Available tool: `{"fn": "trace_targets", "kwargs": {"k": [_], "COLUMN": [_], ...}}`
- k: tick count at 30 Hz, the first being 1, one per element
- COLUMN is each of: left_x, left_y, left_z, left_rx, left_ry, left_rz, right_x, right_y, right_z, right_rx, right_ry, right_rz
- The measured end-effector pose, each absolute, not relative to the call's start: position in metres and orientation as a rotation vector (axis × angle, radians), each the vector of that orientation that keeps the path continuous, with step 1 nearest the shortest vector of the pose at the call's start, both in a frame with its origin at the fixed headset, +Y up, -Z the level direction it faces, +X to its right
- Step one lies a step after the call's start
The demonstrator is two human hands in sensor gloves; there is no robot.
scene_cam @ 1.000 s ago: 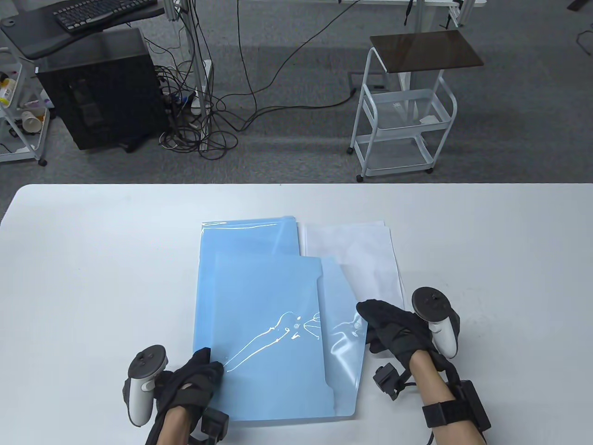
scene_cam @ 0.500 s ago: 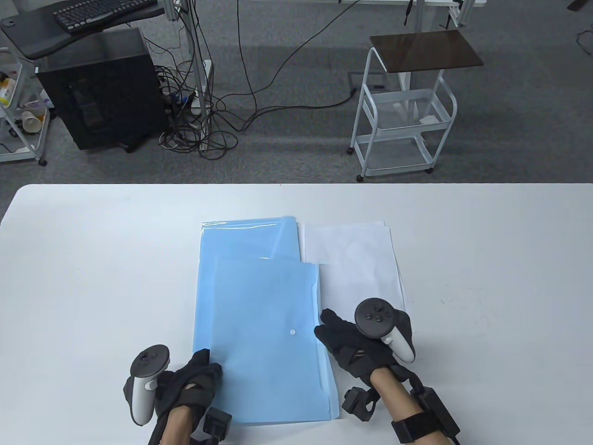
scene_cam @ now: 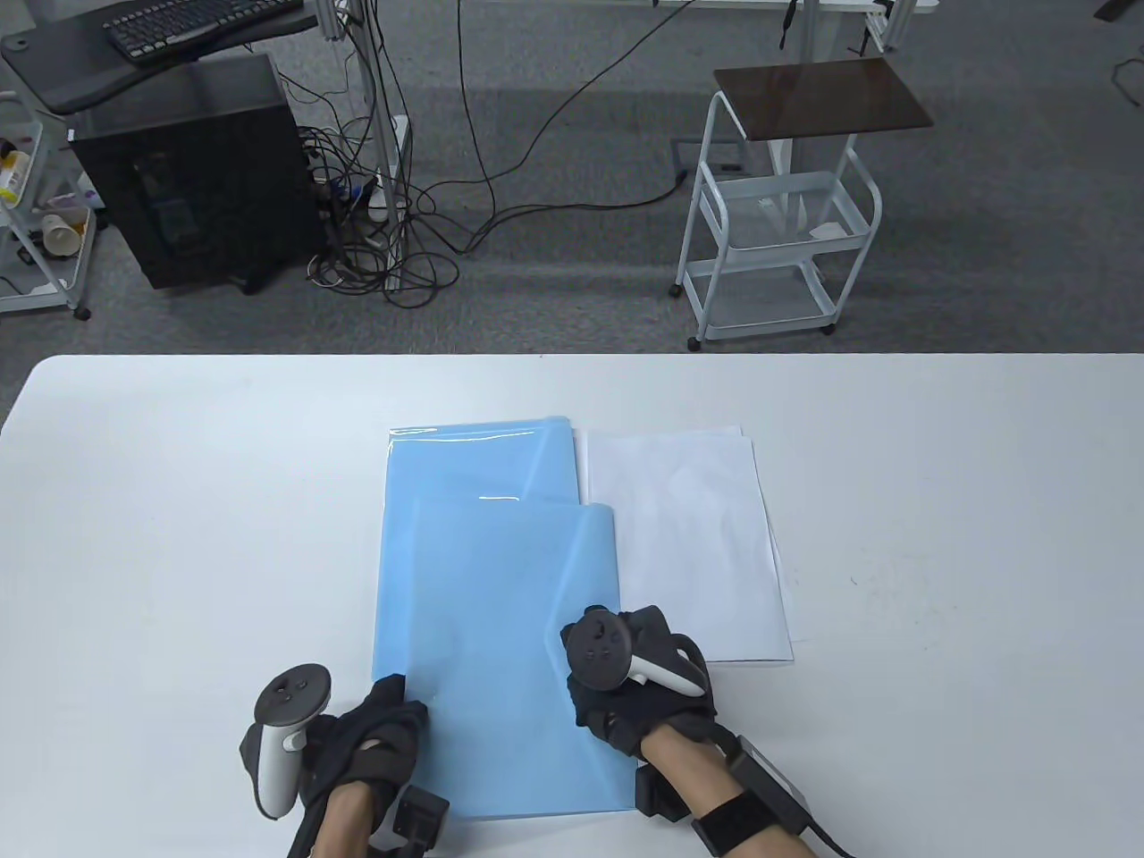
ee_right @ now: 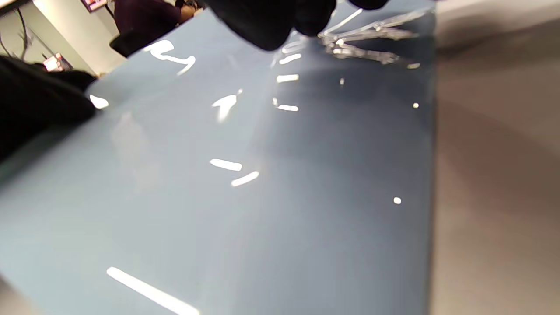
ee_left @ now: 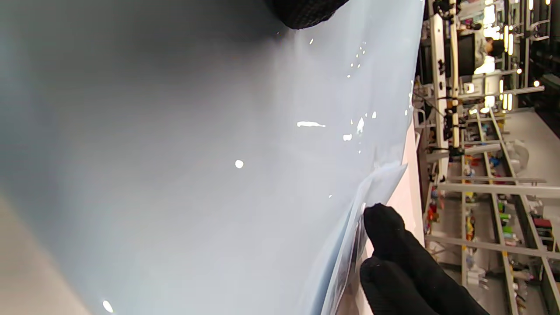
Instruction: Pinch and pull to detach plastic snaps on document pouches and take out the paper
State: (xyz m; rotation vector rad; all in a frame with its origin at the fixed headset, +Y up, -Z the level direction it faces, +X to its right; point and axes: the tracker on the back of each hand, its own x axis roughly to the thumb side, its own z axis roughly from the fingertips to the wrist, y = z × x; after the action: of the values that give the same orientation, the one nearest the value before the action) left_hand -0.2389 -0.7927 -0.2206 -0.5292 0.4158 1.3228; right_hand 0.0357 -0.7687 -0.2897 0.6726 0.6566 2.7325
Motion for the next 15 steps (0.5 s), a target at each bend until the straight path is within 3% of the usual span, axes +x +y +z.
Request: {"fn": "trace_targets", "kwargs": {"k": [15], "left_x": [-0.237], "left_y": [-0.794], "left_z": [-0.222], "left_rx": [-0.535], "left_ry": [0.416], "left_rz": [1.288], "right_x": [0.022], "right_y": [-0.782], "right_z": [-0.286], "right_rx": [0.714], "right_ry": [0.707], "right_rz": [2.947]}}
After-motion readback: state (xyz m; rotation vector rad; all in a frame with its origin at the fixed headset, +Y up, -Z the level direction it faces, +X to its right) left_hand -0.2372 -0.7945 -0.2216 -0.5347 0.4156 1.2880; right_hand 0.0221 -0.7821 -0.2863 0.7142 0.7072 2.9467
